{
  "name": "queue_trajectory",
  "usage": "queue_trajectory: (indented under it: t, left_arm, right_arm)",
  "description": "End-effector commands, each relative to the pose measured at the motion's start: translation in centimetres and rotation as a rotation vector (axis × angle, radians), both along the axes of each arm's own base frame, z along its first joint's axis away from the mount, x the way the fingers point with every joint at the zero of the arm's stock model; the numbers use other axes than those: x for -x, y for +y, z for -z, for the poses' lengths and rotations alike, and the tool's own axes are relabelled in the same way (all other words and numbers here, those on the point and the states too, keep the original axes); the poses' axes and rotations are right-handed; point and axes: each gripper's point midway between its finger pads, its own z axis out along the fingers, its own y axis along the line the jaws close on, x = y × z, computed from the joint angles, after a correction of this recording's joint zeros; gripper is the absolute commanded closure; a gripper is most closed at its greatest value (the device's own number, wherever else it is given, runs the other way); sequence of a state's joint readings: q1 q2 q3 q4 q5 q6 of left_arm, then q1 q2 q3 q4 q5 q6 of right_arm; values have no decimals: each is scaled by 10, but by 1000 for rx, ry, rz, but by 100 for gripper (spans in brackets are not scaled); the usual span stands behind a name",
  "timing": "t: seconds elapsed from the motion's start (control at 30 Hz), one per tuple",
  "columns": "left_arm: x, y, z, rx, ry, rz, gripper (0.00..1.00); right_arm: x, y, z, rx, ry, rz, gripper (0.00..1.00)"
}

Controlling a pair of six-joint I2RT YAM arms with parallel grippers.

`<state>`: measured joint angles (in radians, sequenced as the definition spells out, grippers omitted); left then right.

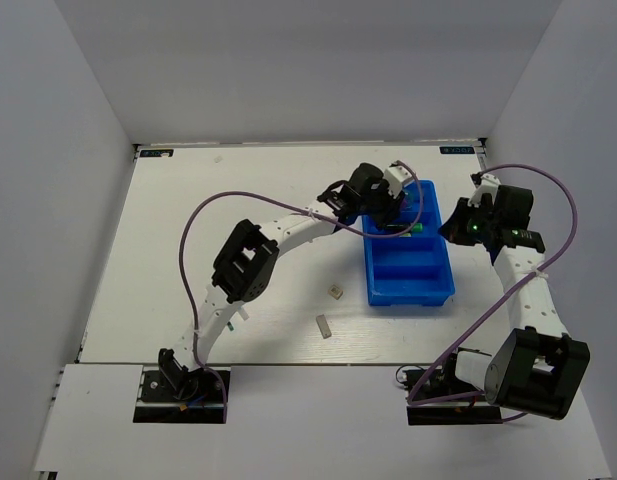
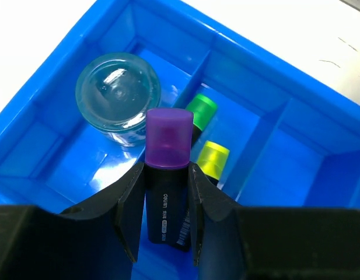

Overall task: Sort the stationery into containers
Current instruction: Place the stationery in the storage box, then pick up the pen from the center of the board.

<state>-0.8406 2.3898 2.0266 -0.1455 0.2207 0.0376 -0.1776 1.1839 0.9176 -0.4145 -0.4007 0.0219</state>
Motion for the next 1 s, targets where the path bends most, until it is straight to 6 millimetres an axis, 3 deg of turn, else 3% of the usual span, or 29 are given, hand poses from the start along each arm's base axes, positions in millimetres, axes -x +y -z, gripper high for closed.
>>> queue_trajectory:
  t: [0.0, 0.03, 0.07, 0.1, 0.13, 0.17, 0.2, 0.23, 0.3, 0.37, 0.4, 0.43, 0.47, 0.5, 0.57, 0.6, 0.63, 0.67, 0.7, 0.73, 0.77, 0.8, 0.83, 0.87, 0.9, 0.93, 0.97]
  left_arm:
    - [-12, -7, -45, 85, -69, -44, 63]
    - [-11, -6, -44, 81, -68, -45, 55]
    - [-10, -5, -54, 93, -76, -44, 53]
    - [-10, -5, -56, 97, -75, -50, 50]
    - [-12, -5, -61, 106, -81, -54, 43]
    - [-12, -4, -67, 109, -90, -60, 42]
    - [-10, -6, -76, 138, -65, -71, 40]
    - [-11, -6, -85, 154, -72, -77, 38]
    - [-11, -4, -104, 181, -81, -88, 39]
    - [-9, -3, -119, 207, -92, -89, 48]
    - [-7, 2, -142, 239, -102, -95, 62]
    - [-4, 3, -145, 242, -97, -99, 84]
    - [-1, 12, -153, 241, -84, -131, 100]
    - [-5, 18, -141, 213, -66, -172, 100]
    - [14, 51, -147, 218, 3, -258, 100]
    - [16, 81, -175, 245, -16, -376, 100]
    - [23, 108, -200, 282, -1, -445, 97]
    - [42, 137, -176, 293, 211, -590, 86]
    - [37, 180, -157, 226, 268, -715, 70]
    - [56, 211, -143, 187, 326, -778, 62]
    - [74, 243, -130, 194, 364, -880, 53]
    - [76, 271, -120, 200, 382, -976, 49]
    - [104, 299, -119, 247, 404, -1024, 47]
    - [116, 322, -84, 184, 415, -1104, 47]
    - [125, 341, -62, 153, 433, -1161, 47]
    - [137, 360, -61, 187, 456, -1248, 47]
    - [142, 372, -58, 207, 472, -1300, 47]
  right_arm:
    - [2, 5, -6, -17, -39, -36, 89]
    - [3, 6, -7, -22, -42, -42, 85]
    - [4, 8, -7, -30, -43, -52, 81]
    - [4, 10, -7, -41, -39, -61, 66]
    - [5, 12, -8, -49, -42, -69, 60]
    - [6, 12, -8, -35, -54, -96, 52]
    - [8, 15, -8, -44, -56, -113, 33]
    - [9, 16, -9, -51, -63, -126, 24]
    - [9, 17, -11, -53, -75, -135, 22]
    - [10, 17, -12, -62, -82, -139, 32]
    - [10, 16, -14, -68, -87, -138, 51]
    - [12, 20, -17, -87, -94, -158, 100]
    - [16, 32, -24, -136, -116, -226, 100]
    - [16, 31, -25, -129, -122, -230, 100]
    - [28, 59, -42, -286, -141, -368, 100]
    - [32, 68, -50, -362, -150, -428, 74]
    - [37, 77, -53, -457, -127, -486, 34]
    - [62, 96, -77, -644, -126, -664, 10]
    - [55, 98, -86, -696, -135, -735, 10]
    - [51, 103, -84, -783, -55, -758, 10]
    - [43, 107, -77, -772, -94, -813, 10]
    - [54, 111, -113, -844, 77, -725, 10]
    - [50, 120, -91, -627, -25, -844, 10]
    - [52, 123, -89, -607, 19, -860, 12]
    - [38, 125, -96, -558, -42, -883, 20]
    - [43, 137, -89, -537, 92, -844, 28]
    - [32, 133, -77, -413, 55, -815, 50]
